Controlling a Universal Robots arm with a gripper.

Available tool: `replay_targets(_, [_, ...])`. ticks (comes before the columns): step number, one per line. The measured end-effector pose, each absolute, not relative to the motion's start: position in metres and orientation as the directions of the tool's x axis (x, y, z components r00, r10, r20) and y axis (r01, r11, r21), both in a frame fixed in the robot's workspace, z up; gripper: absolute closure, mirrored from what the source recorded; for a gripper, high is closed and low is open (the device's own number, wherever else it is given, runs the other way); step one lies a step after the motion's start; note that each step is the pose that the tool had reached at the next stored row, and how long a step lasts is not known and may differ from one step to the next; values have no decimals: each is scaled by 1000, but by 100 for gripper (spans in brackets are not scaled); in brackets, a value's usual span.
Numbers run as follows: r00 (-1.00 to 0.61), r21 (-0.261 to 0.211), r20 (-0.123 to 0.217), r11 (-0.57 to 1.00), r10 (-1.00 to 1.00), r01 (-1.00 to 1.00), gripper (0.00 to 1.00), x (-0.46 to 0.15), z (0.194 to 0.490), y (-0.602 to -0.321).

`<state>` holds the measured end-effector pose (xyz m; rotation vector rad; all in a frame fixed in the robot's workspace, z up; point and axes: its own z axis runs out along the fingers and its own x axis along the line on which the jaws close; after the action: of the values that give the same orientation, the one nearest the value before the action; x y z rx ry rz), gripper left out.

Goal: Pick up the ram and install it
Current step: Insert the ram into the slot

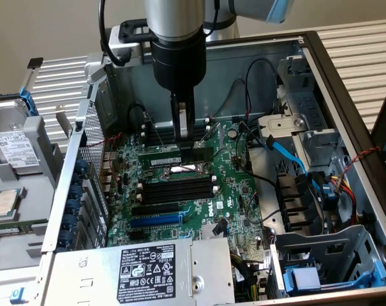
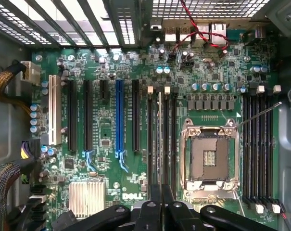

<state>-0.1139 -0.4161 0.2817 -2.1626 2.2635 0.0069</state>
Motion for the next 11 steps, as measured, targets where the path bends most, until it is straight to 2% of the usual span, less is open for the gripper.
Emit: replay_targets(11, [-42, -6, -10, 42, -999, -999, 88, -114, 266, -423])
